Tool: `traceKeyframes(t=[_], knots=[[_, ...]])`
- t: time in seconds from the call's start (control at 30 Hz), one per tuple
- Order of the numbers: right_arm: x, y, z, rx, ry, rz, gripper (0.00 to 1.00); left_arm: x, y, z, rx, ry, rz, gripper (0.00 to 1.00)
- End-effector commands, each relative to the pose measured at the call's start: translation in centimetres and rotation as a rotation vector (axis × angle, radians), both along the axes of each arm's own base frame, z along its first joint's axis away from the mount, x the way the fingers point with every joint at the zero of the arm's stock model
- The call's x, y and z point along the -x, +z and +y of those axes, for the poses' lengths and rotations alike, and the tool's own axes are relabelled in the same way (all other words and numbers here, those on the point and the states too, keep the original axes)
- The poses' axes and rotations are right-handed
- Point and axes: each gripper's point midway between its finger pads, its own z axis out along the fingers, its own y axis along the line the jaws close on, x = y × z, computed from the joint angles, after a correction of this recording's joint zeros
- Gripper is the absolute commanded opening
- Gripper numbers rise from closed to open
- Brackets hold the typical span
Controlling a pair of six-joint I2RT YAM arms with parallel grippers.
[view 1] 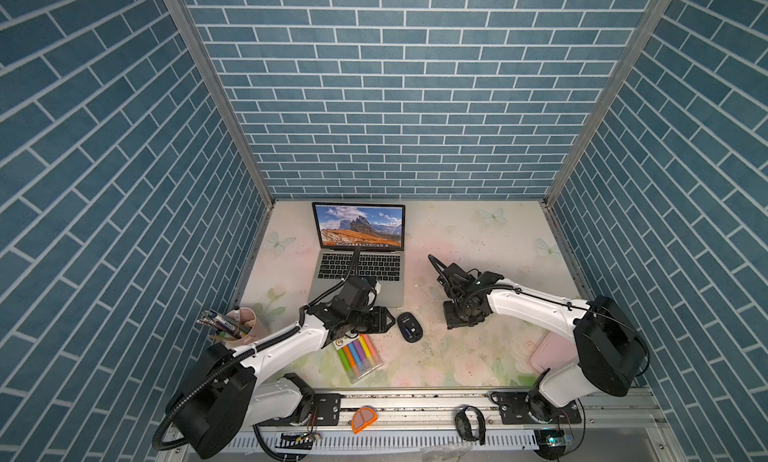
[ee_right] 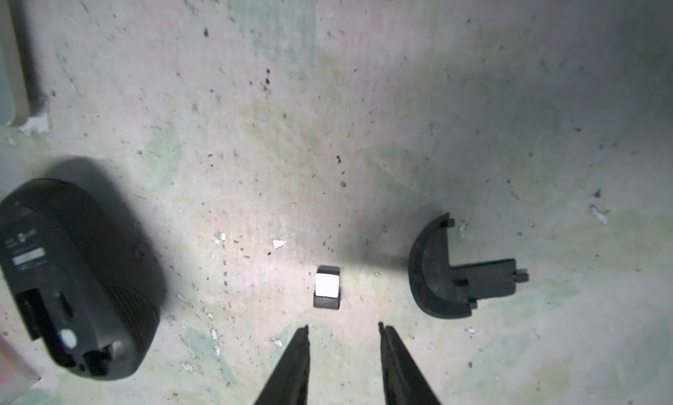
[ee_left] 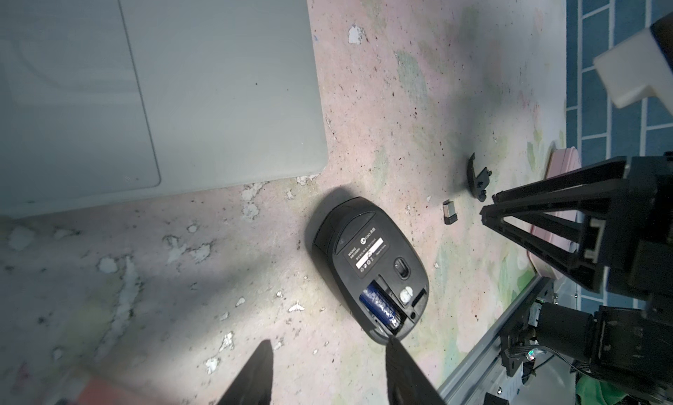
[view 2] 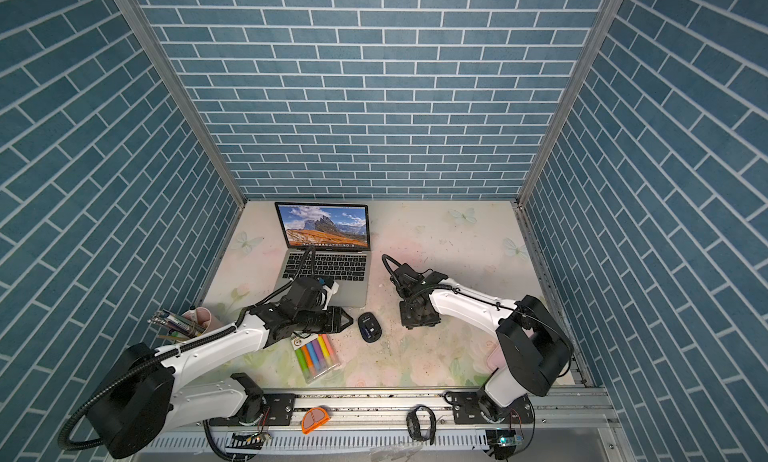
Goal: Insert the wireless mouse receiver into the laptop
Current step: Pick up the USB plug at the center of the board.
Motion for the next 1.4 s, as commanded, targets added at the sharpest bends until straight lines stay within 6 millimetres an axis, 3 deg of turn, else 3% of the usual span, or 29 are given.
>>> traceKeyframes(t=[0.0,0.37,1.37], knots=[[-0.1,-0.6,0.1,0.022,-0.035,0.006,0.33,-0.5,1.0,0.0,-0.004,0.002,-0.035,0.51],[0.5,-1.9,1.0,0.060,0.001,0.044,0.32,-0.5,0.9,0.2,-0.016,0.001,-0.035,0.51],[0.6,-3.6,0.7,0.117,0.003,0.050,0.23,-0.5,0.9,0.2,-0.026,-0.006,-0.035,0.51]])
